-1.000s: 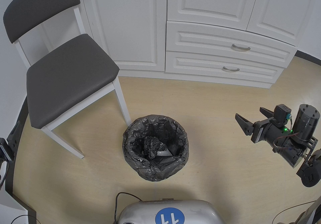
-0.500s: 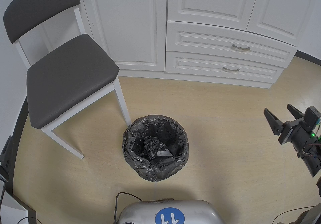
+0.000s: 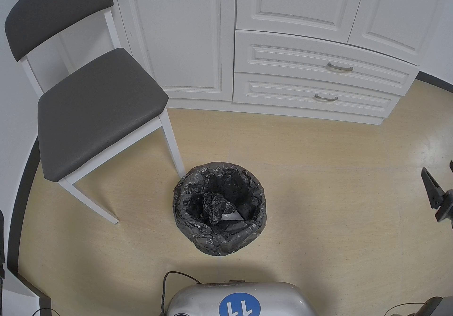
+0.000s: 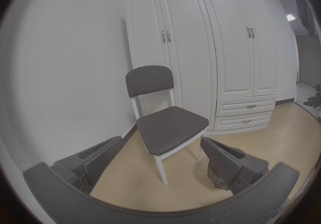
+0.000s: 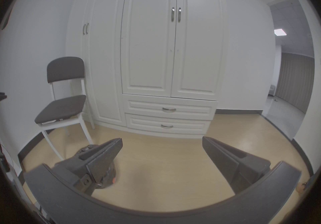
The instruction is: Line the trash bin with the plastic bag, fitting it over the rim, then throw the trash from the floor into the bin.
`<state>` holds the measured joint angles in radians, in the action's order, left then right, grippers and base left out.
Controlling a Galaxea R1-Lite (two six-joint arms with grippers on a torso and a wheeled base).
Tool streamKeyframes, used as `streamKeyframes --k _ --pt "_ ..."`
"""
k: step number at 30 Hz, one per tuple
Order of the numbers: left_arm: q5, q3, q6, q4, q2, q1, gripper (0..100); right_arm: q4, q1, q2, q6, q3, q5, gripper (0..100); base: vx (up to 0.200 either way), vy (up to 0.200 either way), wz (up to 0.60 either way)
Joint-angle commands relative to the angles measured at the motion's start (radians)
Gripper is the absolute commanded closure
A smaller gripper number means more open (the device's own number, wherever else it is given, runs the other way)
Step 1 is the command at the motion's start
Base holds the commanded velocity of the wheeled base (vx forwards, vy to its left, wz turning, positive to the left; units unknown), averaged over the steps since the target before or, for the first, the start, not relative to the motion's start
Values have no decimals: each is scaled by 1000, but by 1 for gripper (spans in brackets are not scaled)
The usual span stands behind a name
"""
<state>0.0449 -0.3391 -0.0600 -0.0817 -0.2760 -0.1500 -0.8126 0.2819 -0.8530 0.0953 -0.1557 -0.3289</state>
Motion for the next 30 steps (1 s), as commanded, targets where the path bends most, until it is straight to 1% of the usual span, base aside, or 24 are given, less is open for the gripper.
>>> streamKeyframes --k 1,2,3,6,9,10,12,13,14,15,17,18,21,22,24,25,29,30 --pt "-33 -55 5 97 119 -65 0 329 -179 393 14 -91 4 0 0 0 0" --pt "-33 -55 5 97 119 -65 0 329 -179 393 14 -91 4 0 0 0 0" --pt "-57 -55 6 97 124 -80 0 411 -213 465 -16 -87 7 0 0 0 0" --pt "-74 -60 9 100 144 -83 0 458 -214 520 -51 -79 31 0 0 0 0" --pt "-79 -57 9 115 167 -83 0 466 -213 594 -103 -47 136 0 0 0 0" --pt "-79 -57 11 119 169 -83 0 467 -213 603 -106 -41 149 0 0 0 0" --pt "-77 -50 26 120 173 -83 0 466 -213 647 -112 1 223 0 0 0 0" --pt "-77 -50 40 119 173 -85 0 464 -213 661 -112 21 243 0 0 0 0" --pt "-77 -50 40 119 173 -85 0 464 -213 661 -112 21 243 0 0 0 0" --pt "-77 -60 66 115 175 -86 0 457 -213 712 -111 84 275 0 0 0 0" --pt "-76 -61 68 112 173 -86 0 458 -213 726 -111 97 280 0 0 0 0" --pt "-74 -70 68 115 173 -88 0 458 -213 767 -114 154 298 0 0 0 0" --pt "-76 -78 68 122 175 -88 0 483 -248 785 -166 156 312 0 0 0 0" --pt "-76 -78 66 123 175 -89 0 487 -264 804 -203 156 343 0 0 0 0" --pt "-76 -73 65 123 175 -92 0 509 -279 853 -210 156 418 0 0 0 0" --pt "-76 -70 63 123 175 -94 0 530 -280 853 -210 156 435 0 0 0 0" --pt "-83 -57 62 126 192 -122 0 576 -282 853 -209 156 418 0 0 0 0" --pt "-100 -49 62 131 207 -129 0 581 -282 853 -207 156 416 0 0 0 0"
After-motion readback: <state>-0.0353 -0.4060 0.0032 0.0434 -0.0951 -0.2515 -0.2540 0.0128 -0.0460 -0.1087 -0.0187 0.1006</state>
